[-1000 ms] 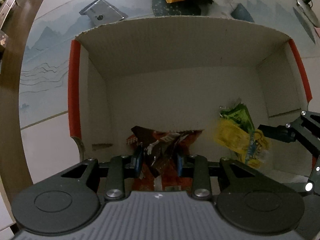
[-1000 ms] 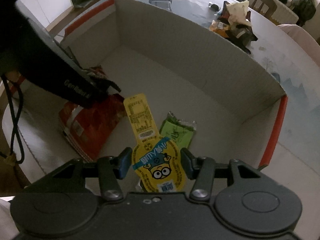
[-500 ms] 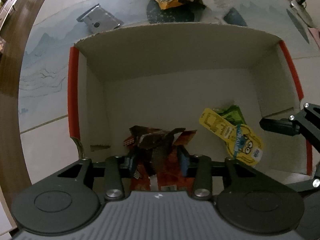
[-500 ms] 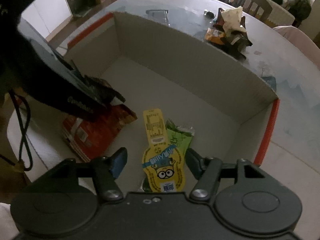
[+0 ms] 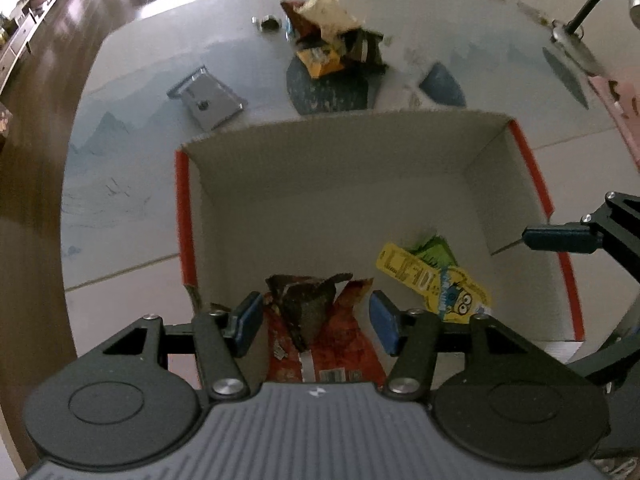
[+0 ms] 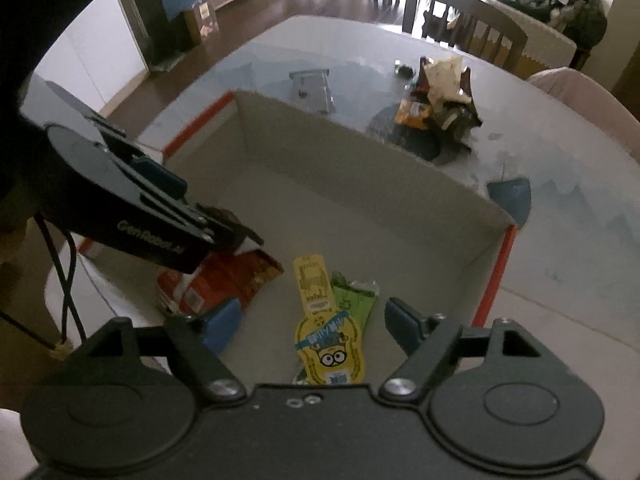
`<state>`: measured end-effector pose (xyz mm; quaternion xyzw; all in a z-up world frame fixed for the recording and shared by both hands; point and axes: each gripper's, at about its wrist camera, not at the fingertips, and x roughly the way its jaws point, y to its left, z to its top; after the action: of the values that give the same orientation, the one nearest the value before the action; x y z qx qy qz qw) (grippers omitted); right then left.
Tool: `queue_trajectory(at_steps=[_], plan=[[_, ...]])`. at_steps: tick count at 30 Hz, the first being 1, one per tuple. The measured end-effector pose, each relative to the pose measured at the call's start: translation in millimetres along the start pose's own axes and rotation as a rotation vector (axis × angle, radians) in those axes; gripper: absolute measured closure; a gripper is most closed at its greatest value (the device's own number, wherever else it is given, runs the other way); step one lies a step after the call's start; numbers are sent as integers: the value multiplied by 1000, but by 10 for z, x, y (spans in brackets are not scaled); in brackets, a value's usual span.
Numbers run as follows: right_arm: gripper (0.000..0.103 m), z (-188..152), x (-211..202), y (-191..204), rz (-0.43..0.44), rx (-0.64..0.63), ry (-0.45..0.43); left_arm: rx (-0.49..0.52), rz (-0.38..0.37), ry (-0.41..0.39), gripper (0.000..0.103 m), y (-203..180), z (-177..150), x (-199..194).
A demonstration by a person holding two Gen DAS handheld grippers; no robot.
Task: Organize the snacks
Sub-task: 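Open the right tool over the box while the left tool releases the dark wrapper, then lift both open tools out of the box toward the snack pile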
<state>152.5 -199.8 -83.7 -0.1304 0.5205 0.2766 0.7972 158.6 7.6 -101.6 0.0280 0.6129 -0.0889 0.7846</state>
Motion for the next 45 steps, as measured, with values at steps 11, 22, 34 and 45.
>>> queue_trajectory(at_steps=[11,22,34,45], plan=[[9,267,-568,-230,9,43,-142,-17,-7,-160,35,122,165,-578],[1,647,-721,-677,-24,74,-199,-66,4,-250,26,333,751,-870],[1,1406,-599,-1379,-30,156,-196,-45,35,-238,26,563,1992,-798],[4,1764,299,-1836,-9,206,-55,-10,108,-139,26,692,2777,179]])
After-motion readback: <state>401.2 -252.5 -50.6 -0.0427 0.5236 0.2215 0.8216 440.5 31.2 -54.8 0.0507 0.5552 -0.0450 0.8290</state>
